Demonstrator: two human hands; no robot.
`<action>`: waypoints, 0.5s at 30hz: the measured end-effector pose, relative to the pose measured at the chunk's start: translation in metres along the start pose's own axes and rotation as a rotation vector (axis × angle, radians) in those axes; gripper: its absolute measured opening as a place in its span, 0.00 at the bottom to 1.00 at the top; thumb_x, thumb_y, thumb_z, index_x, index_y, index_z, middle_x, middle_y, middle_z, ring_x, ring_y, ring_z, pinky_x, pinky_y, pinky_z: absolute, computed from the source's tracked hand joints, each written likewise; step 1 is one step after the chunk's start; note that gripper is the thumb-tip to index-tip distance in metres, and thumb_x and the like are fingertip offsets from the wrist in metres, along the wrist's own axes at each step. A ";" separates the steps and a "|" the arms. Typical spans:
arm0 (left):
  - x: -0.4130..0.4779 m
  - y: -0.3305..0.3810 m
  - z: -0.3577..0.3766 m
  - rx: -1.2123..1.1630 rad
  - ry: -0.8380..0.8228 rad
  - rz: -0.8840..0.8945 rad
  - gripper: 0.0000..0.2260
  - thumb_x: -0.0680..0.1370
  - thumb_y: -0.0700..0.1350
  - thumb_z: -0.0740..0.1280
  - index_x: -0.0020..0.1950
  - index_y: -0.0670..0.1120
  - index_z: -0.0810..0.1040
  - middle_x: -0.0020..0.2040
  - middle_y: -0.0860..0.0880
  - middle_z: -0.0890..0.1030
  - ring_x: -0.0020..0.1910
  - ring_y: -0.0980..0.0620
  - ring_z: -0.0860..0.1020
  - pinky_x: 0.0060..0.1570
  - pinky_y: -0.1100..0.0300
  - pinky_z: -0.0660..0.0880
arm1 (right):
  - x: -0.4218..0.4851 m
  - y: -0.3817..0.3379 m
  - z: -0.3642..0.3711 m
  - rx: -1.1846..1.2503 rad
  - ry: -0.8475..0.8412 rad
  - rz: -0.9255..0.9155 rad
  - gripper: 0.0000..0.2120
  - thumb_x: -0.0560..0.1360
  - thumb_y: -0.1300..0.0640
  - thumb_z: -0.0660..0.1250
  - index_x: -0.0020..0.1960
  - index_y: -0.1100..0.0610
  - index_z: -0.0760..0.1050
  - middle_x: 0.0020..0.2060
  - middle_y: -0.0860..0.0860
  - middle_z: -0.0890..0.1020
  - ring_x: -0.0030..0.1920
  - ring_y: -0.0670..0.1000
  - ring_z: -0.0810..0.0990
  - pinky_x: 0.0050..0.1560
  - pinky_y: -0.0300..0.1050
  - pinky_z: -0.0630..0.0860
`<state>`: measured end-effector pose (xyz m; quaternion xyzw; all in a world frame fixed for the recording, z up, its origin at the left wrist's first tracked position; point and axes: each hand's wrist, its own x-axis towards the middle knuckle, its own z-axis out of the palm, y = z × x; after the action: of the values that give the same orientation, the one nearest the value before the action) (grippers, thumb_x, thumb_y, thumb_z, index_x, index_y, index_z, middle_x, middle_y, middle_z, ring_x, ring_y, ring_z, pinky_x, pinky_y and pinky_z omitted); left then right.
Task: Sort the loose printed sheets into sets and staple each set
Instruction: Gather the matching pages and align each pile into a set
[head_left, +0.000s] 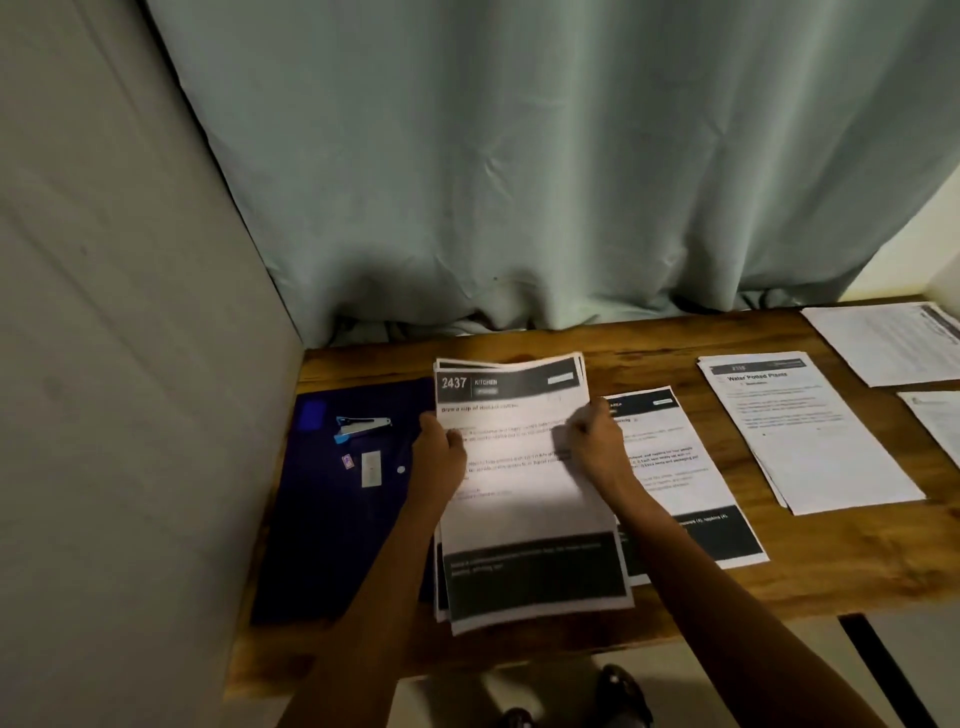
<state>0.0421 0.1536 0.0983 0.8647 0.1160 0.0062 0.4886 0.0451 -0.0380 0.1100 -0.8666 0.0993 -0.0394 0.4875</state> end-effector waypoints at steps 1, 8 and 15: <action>-0.003 -0.009 0.004 0.018 -0.020 -0.029 0.08 0.82 0.38 0.56 0.59 0.37 0.63 0.56 0.40 0.76 0.44 0.51 0.75 0.31 0.68 0.69 | -0.002 0.007 0.006 -0.034 -0.022 0.025 0.11 0.74 0.66 0.65 0.54 0.70 0.69 0.44 0.58 0.77 0.48 0.60 0.78 0.46 0.43 0.72; -0.019 -0.061 0.022 0.000 -0.085 -0.081 0.17 0.80 0.34 0.56 0.68 0.39 0.61 0.58 0.39 0.76 0.41 0.57 0.75 0.29 0.73 0.72 | -0.020 0.046 0.040 -0.116 0.013 0.188 0.19 0.76 0.67 0.59 0.66 0.67 0.63 0.59 0.63 0.73 0.61 0.62 0.73 0.59 0.50 0.71; -0.030 -0.088 0.023 0.031 -0.164 -0.003 0.32 0.80 0.39 0.61 0.77 0.45 0.44 0.66 0.45 0.71 0.61 0.53 0.73 0.53 0.68 0.75 | -0.022 0.063 0.052 -0.020 -0.004 0.162 0.14 0.78 0.66 0.58 0.64 0.61 0.66 0.53 0.54 0.72 0.57 0.56 0.74 0.48 0.37 0.71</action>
<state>-0.0008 0.1711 0.0149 0.8697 0.0772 -0.0671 0.4829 0.0237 -0.0215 0.0301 -0.8606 0.1686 0.0028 0.4806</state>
